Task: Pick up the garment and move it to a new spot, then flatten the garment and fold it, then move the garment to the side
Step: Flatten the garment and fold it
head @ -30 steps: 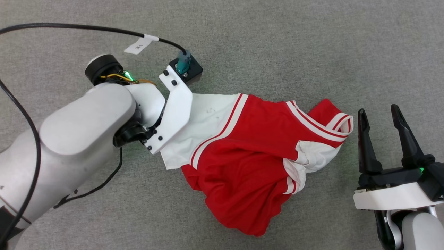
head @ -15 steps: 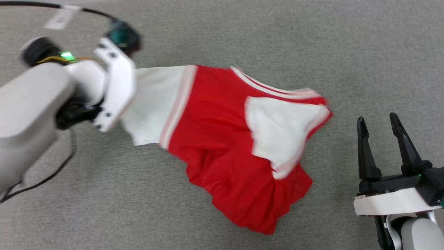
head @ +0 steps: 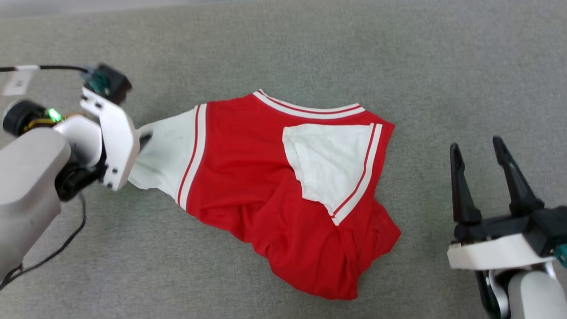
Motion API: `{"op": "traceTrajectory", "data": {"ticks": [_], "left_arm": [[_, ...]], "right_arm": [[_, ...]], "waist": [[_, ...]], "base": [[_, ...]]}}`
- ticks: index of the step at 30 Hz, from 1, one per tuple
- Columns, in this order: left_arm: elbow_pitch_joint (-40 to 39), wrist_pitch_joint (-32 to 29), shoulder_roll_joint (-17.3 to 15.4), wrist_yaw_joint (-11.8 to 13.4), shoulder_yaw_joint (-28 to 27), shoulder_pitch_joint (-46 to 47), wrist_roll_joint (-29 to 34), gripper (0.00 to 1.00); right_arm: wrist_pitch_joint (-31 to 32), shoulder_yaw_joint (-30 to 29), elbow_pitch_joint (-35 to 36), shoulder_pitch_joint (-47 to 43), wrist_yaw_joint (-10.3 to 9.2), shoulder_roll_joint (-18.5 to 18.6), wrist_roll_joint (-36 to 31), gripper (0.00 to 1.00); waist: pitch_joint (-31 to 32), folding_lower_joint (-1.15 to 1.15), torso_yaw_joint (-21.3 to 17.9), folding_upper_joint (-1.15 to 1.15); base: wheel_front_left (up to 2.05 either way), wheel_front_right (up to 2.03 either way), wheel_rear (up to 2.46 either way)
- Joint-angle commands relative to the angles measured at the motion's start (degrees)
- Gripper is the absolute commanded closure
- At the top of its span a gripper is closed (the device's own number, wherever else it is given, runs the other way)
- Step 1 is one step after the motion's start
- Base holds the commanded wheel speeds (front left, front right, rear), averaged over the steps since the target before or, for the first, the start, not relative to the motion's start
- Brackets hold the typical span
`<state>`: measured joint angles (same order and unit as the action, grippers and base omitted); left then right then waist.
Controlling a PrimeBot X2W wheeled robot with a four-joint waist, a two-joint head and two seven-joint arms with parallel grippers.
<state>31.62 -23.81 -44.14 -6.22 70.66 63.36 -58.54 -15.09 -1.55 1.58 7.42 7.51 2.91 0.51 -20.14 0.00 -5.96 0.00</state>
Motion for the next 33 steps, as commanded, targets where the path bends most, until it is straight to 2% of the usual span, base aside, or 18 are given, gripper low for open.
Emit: {"op": "traceTrajectory", "data": {"ticks": [1, 5, 8, 11, 15, 17, 20, 22, 26, 30, 33], "left_arm": [[0.25, 2.2, 0.4, 0.8, -0.82, -0.18, 0.55, 0.0], [-0.58, 16.5, 1.14, 3.97, -4.13, -2.1, 2.58, 0.0], [-2.25, 26.81, 1.35, 8.15, -6.89, -4.54, 3.31, 0.0], [-4.39, 34.79, 1.16, 13.01, -9.12, -8.62, 3.4, 0.0], [-8.39, 38.75, 1.34, 20.86, -13.68, -14.79, 3.97, 0.0], [-12.16, 39.04, 2.02, 24.81, -18.12, -17.9, 6.0, 0.0], [-18.42, 39.02, 3.24, 29.97, -26.23, -25.63, 11.55, 0.0], [-22.45, 38.98, 4.53, 32.33, -31.2, -31.11, 15.48, 0.0], [-28.46, 39.0, 7.9, 34.62, -40.05, -40.52, 22.58, 0.0], [-32.31, 39.01, 12.67, 33.96, -46.79, -47.99, 28.33, 0.0], [-33.44, 39.01, 16.52, 32.29, -50.1, -51.81, 31.49, 0.0]], "right_arm": [[-0.11, -0.01, 0.44, 1.26, -0.04, -0.06, -0.61, 0.0], [-0.11, -0.19, 1.28, 4.78, -0.04, -0.07, -3.68, 0.0], [-0.11, 0.38, 1.38, 8.46, -0.04, -0.06, -6.61, 0.0], [-0.11, 0.78, -1.19, 11.68, -0.04, 0.05, -6.38, 0.0], [-0.1, 4.46, -6.38, 16.64, -0.05, 3.12, -8.94, 0.0], [0.43, 6.76, -9.94, 19.65, -0.05, 4.62, -8.49, 0.0], [5.25, 11.91, -14.11, 24.08, -0.05, 7.23, -5.49, 0.0], [9.91, 16.19, -15.75, 26.99, -0.05, 9.21, -2.12, 0.0], [22.53, 27.78, -17.66, 32.68, -0.06, 15.0, 7.09, 0.0], [38.59, 42.0, -16.07, 38.77, -0.06, 22.75, 21.62, 0.0], [49.25, 49.08, -13.07, 42.75, -0.06, 27.46, 33.13, 0.0]], "waist": [[0.94, 0.0, 0.51, 0.0], [3.39, 0.0, 1.55, 0.0], [5.04, 0.0, 2.42, 0.0], [6.5, 0.0, 3.27, 0.0], [7.9, 0.0, 4.21, 0.0], [8.5, 0.0, 4.75, 0.0], [9.05, 0.0, 5.41, 0.0], [9.29, 0.0, 5.78, 0.0], [9.29, 0.0, 6.62, 0.0], [8.89, 0.0, 7.71, 0.0], [8.23, 0.0, 8.71, 0.0]], "base": [[0.0, 0.0, 0.0], [0.0, 0.0, 0.0], [0.0, 0.0, 0.0], [0.0, 0.0, 0.0], [0.0, 0.0, 0.0], [0.0, 0.0, 0.0], [0.0, 0.0, 0.0], [0.0, 0.0, 0.0], [0.0, 0.0, 0.0], [0.0, 0.0, 0.0], [0.0, 0.0, 0.0]]}}
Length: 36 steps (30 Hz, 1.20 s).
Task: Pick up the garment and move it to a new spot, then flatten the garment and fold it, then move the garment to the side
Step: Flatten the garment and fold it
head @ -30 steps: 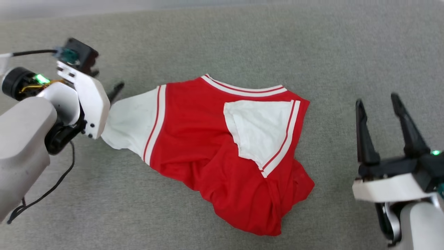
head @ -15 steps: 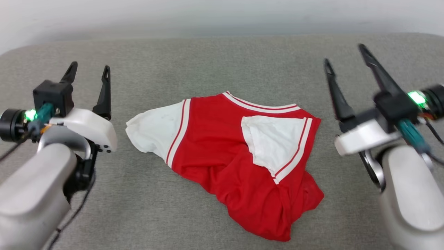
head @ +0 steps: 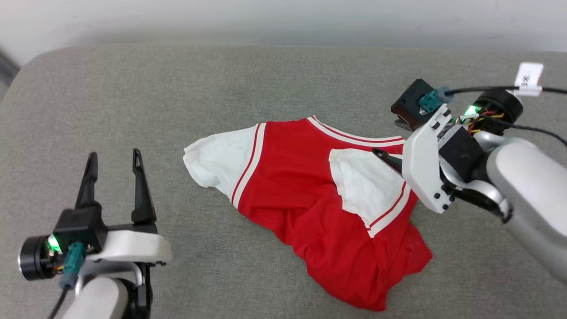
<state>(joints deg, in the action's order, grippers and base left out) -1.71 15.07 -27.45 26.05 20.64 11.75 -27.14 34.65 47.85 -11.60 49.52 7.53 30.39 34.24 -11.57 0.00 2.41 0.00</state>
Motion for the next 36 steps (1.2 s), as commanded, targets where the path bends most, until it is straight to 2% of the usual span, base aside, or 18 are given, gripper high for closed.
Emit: {"op": "traceTrajectory", "data": {"ticks": [1, 5, 8, 11, 16, 17, 18, 19, 22, 26, 27, 32, 36], "left_arm": [[-0.35, 0.13, 1.14, -0.64, -1.05, -1.01, 1.02, 0.0], [-0.15, 0.13, 6.0, -3.78, -3.84, -3.51, 4.29, 0.0], [0.19, 0.13, 9.22, -6.24, -5.85, -4.21, 6.61, 0.0], [0.87, 0.13, 11.91, -8.87, -7.6, -3.82, 8.92, 0.0], [2.18, 0.14, 15.75, -12.95, -10.08, -2.81, 12.11, 0.0], [2.39, 0.14, 16.48, -13.6, -10.51, -2.73, 12.69, 0.0], [2.7, 0.14, 16.99, -14.18, -11.04, -2.75, 13.19, 0.0], [2.91, 0.14, 17.36, -14.7, -11.65, -2.79, 13.65, 0.0], [3.61, 0.14, 18.54, -16.16, -13.53, -3.8, 14.9, 0.0], [4.07, 0.14, 19.98, -17.51, -15.51, -5.0, 16.27, 0.0], [4.27, 0.14, 20.75, -18.46, -16.84, -6.07, 17.09, 0.0], [4.2, 0.14, 21.91, -19.76, -18.43, -7.85, 18.22, 0.0], [4.17, 0.14, 22.64, -20.44, -19.42, -9.24, 18.96, 0.0]], "right_arm": [[2.4, 1.54, 0.97, 2.04, -0.08, 1.36, 2.16, 0.0], [12.54, 8.8, 2.65, 6.2, -0.08, 4.82, 10.66, 0.0], [17.39, 12.74, 1.29, 8.13, -0.07, 5.13, 14.46, 0.0], [19.26, 16.94, -1.42, 8.83, -0.07, 4.84, 15.43, 0.0], [17.85, 22.12, -6.64, 7.52, -0.07, 3.48, 16.07, 0.0], [16.79, 22.71, -7.18, 7.45, -0.06, 3.13, 16.18, 0.24], [15.24, 23.1, -7.58, 7.69, -0.06, 2.74, 15.95, 0.78], [13.77, 23.36, -7.63, 8.28, -0.06, 2.57, 15.48, 1.0], [8.61, 23.26, -7.17, 10.45, -0.06, 2.43, 16.05, 1.0], [0.63, 22.29, -5.26, 12.4, -0.07, 4.08, 16.36, 1.0], [-5.72, 19.69, -3.4, 12.0, -0.08, 6.65, 17.42, 1.0], [-14.21, 14.41, -1.53, 5.79, -0.07, 12.59, 18.13, 1.0], [-18.86, 9.58, -2.49, -2.75, -0.08, 16.54, 19.21, 1.0]], "waist": [[-0.68, 0.0, 0.71, 0.0], [-2.26, 0.0, 2.12, 0.0], [-3.81, 0.0, 3.36, 0.0], [-5.38, 0.0, 4.61, 0.0], [-6.99, 0.0, 6.1, 0.0], [-7.09, 0.0, 6.17, 0.0], [-7.14, 0.0, 6.13, 0.0], [-7.13, 0.0, 5.99, 0.0], [-6.23, 0.0, 4.83, 0.0], [-4.32, 0.0, 3.11, 0.0], [-2.93, 0.0, 1.89, 0.0], [-1.53, 0.0, 0.54, 0.0], [-1.07, 0.0, -0.28, 0.0]], "base": [[0.0, 0.0, 0.0], [0.0, 0.0, 0.0], [0.0, 0.0, 0.0], [0.0, 0.0, 0.0], [0.0, 0.0, 0.0], [0.0, 0.0, 0.0], [0.0, 0.0, 0.0], [0.0, 0.0, 0.0], [0.0, 0.0, 0.0], [0.0, 0.0, 0.0], [0.0, 0.0, 0.0], [0.0, 0.0, 0.0], [0.0, 0.0, 0.0]]}}
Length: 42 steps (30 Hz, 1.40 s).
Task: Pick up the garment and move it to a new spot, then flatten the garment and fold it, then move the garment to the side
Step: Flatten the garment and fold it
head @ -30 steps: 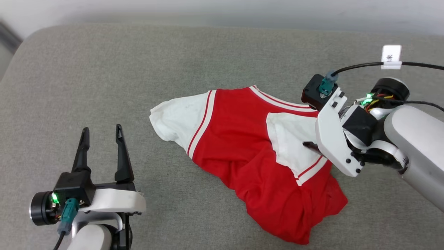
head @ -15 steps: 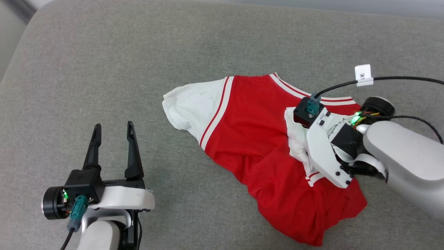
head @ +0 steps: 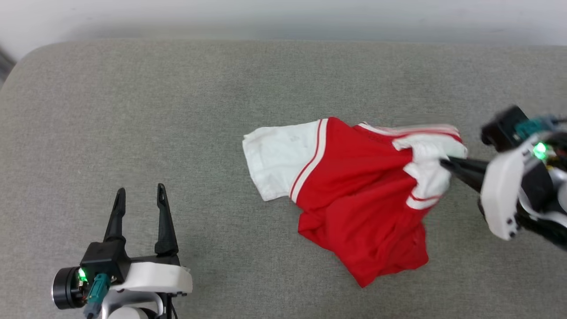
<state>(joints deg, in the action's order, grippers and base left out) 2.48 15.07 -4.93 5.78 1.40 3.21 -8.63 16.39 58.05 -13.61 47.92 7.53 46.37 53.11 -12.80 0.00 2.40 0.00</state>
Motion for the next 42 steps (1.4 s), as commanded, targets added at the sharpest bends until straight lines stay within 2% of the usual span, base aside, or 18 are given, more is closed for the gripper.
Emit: {"op": "traceTrajectory", "data": {"ticks": [1, 10, 15, 16, 17, 18, 20, 21, 24, 27, 30, 36, 39, 42], "left_arm": [[0.12, 0.14, 0.31, -0.35, -0.31, -0.93, 0.56, 0.0], [0.76, 0.14, 1.18, -1.85, -1.33, -2.0, 1.57, 0.0], [1.14, 0.14, 1.41, -2.16, -1.83, -2.76, 2.0, 0.0], [1.25, 0.14, 1.49, -2.22, -1.91, -2.88, 2.0, 0.0], [1.39, 0.14, 1.55, -2.28, -2.01, -3.03, 2.15, 0.0], [1.82, 0.14, 1.62, -2.47, -2.15, -3.46, 2.44, 0.0], [2.03, 0.14, 1.71, -2.48, -2.18, -3.87, 2.65, 0.0], [2.23, 0.14, 1.81, -2.51, -2.0, -4.02, 2.82, 0.0], [2.33, 0.14, 1.88, -2.59, -1.67, -3.76, 2.77, 0.0], [2.37, 0.14, 1.93, -2.76, -1.17, -2.92, 2.8, 0.0], [2.42, 0.14, 1.98, -3.1, -0.71, -1.93, 2.95, 0.0], [2.6, 0.14, 2.02, -4.04, 0.47, 0.99, 3.4, 0.0], [2.49, 0.14, 2.03, -4.17, 0.93, 2.37, 3.07, 0.0], [2.58, 0.14, 2.06, -4.2, 1.3, 3.63, 2.39, 0.0]], "right_arm": [[-1.69, -1.74, -1.3, -3.61, -0.08, 1.46, 0.1, 1.0], [-6.04, -9.41, -9.01, -23.98, -0.08, 2.51, -0.97, 1.0], [-6.11, -12.08, -9.97, -30.16, -0.07, 0.69, -1.28, 1.0], [-6.74, -13.4, -9.94, -30.76, -0.07, 0.22, -1.33, 0.68], [-7.26, -14.75, -9.66, -31.02, -0.07, -0.08, -1.86, 0.0], [-8.92, -19.59, -7.78, -31.16, -0.08, 0.06, -4.1, 0.0], [-8.79, -22.78, -5.48, -31.46, -0.08, 0.69, -5.56, 0.0], [-7.1, -27.85, -0.61, -31.75, -0.07, 2.05, -7.9, 0.0], [-3.53, -33.03, 5.39, -29.83, -0.07, 3.47, -10.34, 0.0], [2.88, -35.74, 10.83, -26.74, -0.07, 4.79, -12.87, 0.0], [13.03, -35.24, 13.74, -22.84, -0.07, 6.29, -13.0, 0.0], [32.78, -29.1, 14.16, -13.17, -0.07, 7.09, -11.37, 0.0], [38.14, -25.74, 13.6, -8.17, -0.07, 5.71, -11.1, 0.0], [40.46, -22.23, 11.31, -3.49, -0.07, 3.23, -12.13, 0.0]], "waist": [[0.2, 0.0, -0.41, 0.0], [0.72, 0.0, -0.91, 0.0], [1.23, 0.0, -1.57, 0.0], [1.41, 0.0, -1.82, 0.0], [1.67, 0.0, -2.05, 0.0], [2.47, 0.0, -2.56, 0.0], [2.89, 0.0, -2.78, 0.0], [3.25, 0.0, -2.87, 0.0], [3.07, 0.0, -2.76, 0.0], [2.31, 0.0, -2.25, 0.0], [1.13, 0.0, -1.36, 0.0], [-2.06, 0.0, 1.58, 0.0], [-4.09, 0.0, 3.04, 0.0], [-6.17, 0.0, 4.18, 0.0]], "base": [[0.0, 0.0, 0.0], [0.0, 0.0, 0.0], [0.0, 0.0, 0.0], [0.0, 0.0, 0.0], [0.0, 0.0, 0.0], [0.0, 0.0, 0.0], [0.0, 0.0, 0.0], [0.0, 0.0, 0.0], [0.0, 0.0, 0.0], [0.0, 0.0, 0.0], [0.0, 0.0, 0.0], [0.0, 0.0, 0.0], [0.0, 0.0, 0.0], [0.0, 0.0, 0.0]]}}
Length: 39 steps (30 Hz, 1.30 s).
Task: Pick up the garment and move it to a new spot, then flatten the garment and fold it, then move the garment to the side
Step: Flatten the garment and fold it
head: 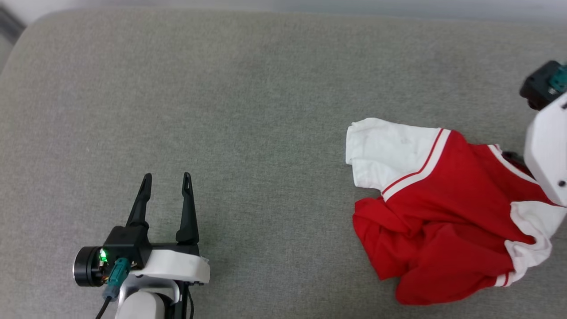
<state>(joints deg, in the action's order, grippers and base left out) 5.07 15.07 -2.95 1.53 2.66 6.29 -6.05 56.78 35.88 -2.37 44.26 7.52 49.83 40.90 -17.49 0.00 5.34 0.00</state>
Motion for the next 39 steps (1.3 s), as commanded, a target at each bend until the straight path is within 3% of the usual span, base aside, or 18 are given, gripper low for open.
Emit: {"op": "traceTrajectory", "data": {"ticks": [1, 9, 15, 16, 17, 18, 31, 36, 39], "left_arm": [[0.02, 0.14, 0.09, 0.08, 0.11, 0.91, -0.36, 0.0], [0.24, 0.14, 0.09, 0.2, 1.23, 4.14, -1.69, 0.0], [0.88, 0.14, 0.08, 0.37, 1.59, 5.6, -2.23, 0.0], [1.05, 0.14, 0.08, 0.37, 1.45, 5.66, -2.23, 0.0], [1.2, 0.14, 0.07, 0.46, 1.11, 5.52, -2.14, 0.0], [1.38, 0.14, 0.06, 0.51, 0.79, 5.26, -1.99, 0.0], [1.08, 0.14, 0.07, 0.78, -2.08, -1.04, -1.06, 0.0], [0.85, 0.14, 0.07, 1.12, -1.74, -2.72, -1.05, 0.0], [0.5, 0.14, 0.06, 1.34, -1.71, -3.39, -0.88, 0.0]], "right_arm": [[0.28, 0.85, -1.28, 1.68, -0.06, -1.38, -0.17, 0.0], [-0.88, 7.53, -13.36, 9.17, -0.06, -7.99, -2.99, 0.0], [-2.16, 15.69, -20.53, 4.88, -0.04, -9.87, -1.33, 0.0], [-3.02, 16.87, -20.68, 4.46, -0.03, -10.05, -0.78, 0.25], [-4.42, 17.4, -20.58, 4.55, -0.02, -10.27, -0.21, 0.97], [-5.59, 17.55, -20.48, 4.87, 0.01, -10.4, 0.63, 1.0], [-24.11, 17.37, -7.63, 12.06, -0.05, -3.25, 5.69, 1.0], [-27.0, 17.14, -2.56, 14.21, -0.05, -2.98, 6.62, 1.0], [-27.66, 17.53, -0.82, 15.63, -0.05, -5.03, 6.83, 1.0]], "waist": [[-2.17, 0.0, 1.52, 0.0], [-7.54, 0.0, 4.0, 0.0], [-8.96, 0.0, 4.89, 0.0], [-8.67, 0.0, 4.76, 0.0], [-8.27, 0.0, 4.48, 0.0], [-7.69, 0.0, 4.13, 0.0], [2.2, 0.0, -0.34, 0.0], [4.87, 0.0, 0.51, 0.0], [5.71, 0.0, 1.62, 0.0]], "base": [[0.0, 0.0, 0.0], [0.0, 0.0, 0.0], [0.0, 0.0, 0.0], [0.0, 0.0, 0.0], [0.0, 0.0, 0.0], [0.0, 0.0, 0.0], [0.0, 0.0, 0.0], [0.0, 0.0, 0.0], [0.0, 0.0, 0.0]]}}
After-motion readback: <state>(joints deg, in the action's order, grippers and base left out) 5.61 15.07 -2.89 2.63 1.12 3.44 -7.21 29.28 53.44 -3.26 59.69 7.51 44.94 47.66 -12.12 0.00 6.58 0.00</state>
